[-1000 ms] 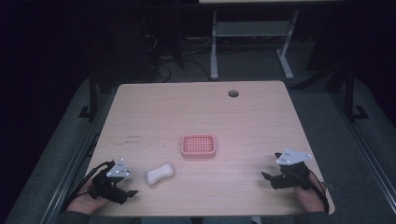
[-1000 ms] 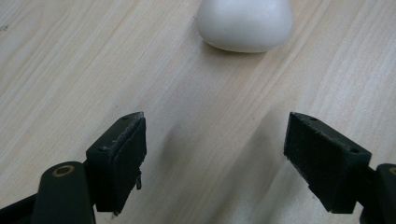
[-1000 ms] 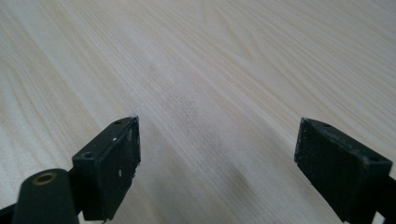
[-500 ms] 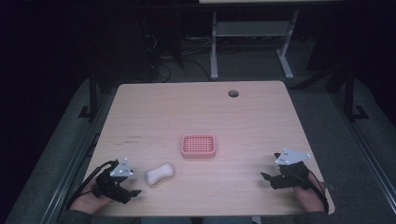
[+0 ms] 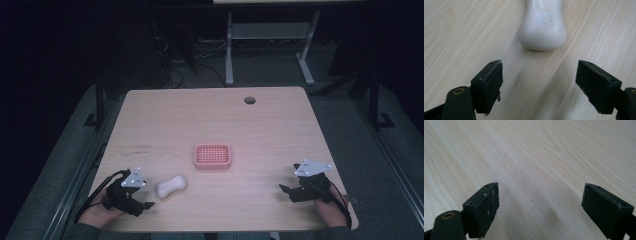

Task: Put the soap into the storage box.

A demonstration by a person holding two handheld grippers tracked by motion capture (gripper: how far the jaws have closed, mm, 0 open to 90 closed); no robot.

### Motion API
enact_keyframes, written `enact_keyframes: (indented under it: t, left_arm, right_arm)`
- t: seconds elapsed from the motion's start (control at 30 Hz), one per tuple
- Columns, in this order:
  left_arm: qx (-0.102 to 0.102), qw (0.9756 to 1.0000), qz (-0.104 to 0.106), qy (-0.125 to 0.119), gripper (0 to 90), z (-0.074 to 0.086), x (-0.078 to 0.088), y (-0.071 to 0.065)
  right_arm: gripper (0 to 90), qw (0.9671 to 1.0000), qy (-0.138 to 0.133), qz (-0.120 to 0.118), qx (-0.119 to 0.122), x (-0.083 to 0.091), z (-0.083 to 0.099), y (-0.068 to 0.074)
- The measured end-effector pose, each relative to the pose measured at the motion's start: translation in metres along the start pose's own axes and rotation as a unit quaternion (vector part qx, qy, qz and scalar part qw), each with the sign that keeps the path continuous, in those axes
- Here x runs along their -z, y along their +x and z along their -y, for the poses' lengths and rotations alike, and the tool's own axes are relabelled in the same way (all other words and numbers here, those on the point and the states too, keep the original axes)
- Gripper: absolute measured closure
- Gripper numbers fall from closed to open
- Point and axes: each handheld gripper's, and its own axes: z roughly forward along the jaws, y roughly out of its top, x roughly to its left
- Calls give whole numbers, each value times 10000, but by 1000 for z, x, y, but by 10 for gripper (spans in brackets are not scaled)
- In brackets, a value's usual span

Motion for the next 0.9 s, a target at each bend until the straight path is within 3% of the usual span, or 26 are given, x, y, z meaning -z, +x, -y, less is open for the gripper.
enact_keyframes:
  t: [0.9]
  left_arm:
    - [-91, 9999, 119, -82, 229, -17, -6, 0]
  right_arm:
    - [138, 10000, 35, -47, 55, -3, -3, 3]
